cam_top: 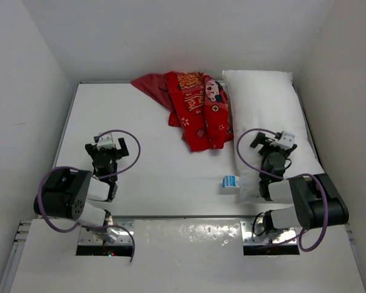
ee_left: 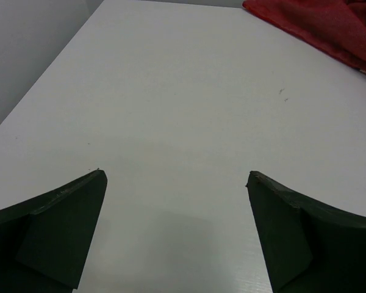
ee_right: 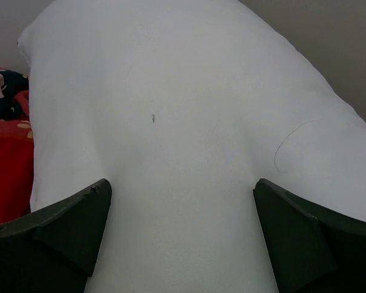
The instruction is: Put the pillow into the pillowcase
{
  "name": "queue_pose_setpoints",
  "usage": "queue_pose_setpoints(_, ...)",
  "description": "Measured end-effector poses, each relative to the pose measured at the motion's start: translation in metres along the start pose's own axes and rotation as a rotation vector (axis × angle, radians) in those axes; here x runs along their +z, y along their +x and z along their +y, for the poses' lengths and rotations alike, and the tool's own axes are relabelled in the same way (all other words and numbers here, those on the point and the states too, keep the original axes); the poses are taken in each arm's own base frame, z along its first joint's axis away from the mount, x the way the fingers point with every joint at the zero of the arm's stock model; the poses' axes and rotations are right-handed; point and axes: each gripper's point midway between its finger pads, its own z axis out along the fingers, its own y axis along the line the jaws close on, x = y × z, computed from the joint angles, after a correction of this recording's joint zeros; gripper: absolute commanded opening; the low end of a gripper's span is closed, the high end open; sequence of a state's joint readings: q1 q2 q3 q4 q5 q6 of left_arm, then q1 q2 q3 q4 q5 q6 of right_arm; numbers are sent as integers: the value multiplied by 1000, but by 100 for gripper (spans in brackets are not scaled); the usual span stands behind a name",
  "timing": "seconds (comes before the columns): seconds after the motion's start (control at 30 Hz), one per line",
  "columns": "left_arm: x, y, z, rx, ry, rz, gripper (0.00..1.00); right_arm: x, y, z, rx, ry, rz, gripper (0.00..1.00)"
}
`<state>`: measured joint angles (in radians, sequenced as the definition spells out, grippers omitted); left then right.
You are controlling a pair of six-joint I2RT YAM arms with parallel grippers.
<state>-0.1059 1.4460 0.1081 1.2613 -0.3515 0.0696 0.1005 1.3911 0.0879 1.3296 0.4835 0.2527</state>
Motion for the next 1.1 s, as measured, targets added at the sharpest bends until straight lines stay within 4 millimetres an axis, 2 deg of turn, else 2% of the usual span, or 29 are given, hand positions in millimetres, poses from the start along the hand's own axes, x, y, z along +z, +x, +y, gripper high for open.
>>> queue_pose_setpoints(0.23,1,1,-7,16,69,2,100,0,0,0,0,0,0,99)
queue_pose_setpoints(0.3,4,1,-19,65,172,39,100,-1,0,3,-25,-15,3,99)
queue_pose_setpoints(0.33,10,-10,-27,99,235,35,100,-4,-3,7,-43,-30,1,99)
queue_pose_setpoints(0.43,34,-70,-64,221,450,7,100,-21,-12,28,-150,-128,20,99)
queue_pose_setpoints(0.47,48,-128,-78,263,492,-104,100,-23,-21,36,-180,-158,18,99)
queue_pose_setpoints(0.5,52,-162,-90,330,539,-160,100,-23,-31,46,-219,-189,25,99)
queue_pose_setpoints(0.53,53,-199,-103,399,575,-238,100,-21,-47,56,-249,-216,21,99)
queue_pose_setpoints(0.6,45,-251,-136,529,621,-366,100,-9,-97,76,-298,-247,-13,99)
queue_pose_setpoints(0.63,40,-260,-156,582,652,-395,100,-3,-123,82,-309,-245,-35,99)
queue_pose_setpoints(0.7,29,-257,-202,687,743,-386,100,8,-176,89,-275,-209,-83,95)
queue_pose_setpoints(0.73,26,-245,-226,732,804,-355,59,13,-195,92,-251,-200,-95,80)
queue_pose_setpoints(0.77,21,-224,-250,766,878,-303,34,18,-210,94,-247,-208,-83,40)
queue_pose_setpoints(0.8,17,-201,-269,795,949,-240,11,24,-218,98,-249,-225,-58,36)
queue_pose_setpoints(0.83,13,-171,-287,814,1029,-148,11,31,-222,101,-237,-234,-23,39)
queue_pose_setpoints(0.87,12,-149,-299,825,1078,-74,18,38,-227,103,-223,-232,5,81)
queue_pose_setpoints(0.9,12,-127,-310,835,1128,10,42,49,-221,105,-210,-222,60,96)
queue_pose_setpoints(0.97,16,-98,-331,844,1203,130,72,65,-203,107,-211,-199,165,99)
queue_pose_setpoints(1.0,21,-89,-344,842,1227,155,99,70,-182,105,-222,-176,249,99)
queue_pose_setpoints(1.03,25,-79,-352,844,1243,173,100,82,-161,107,-240,-158,318,99)
queue_pose_setpoints(1.1,20,-54,-354,856,1275,210,100,94,-109,103,-286,-108,487,99)
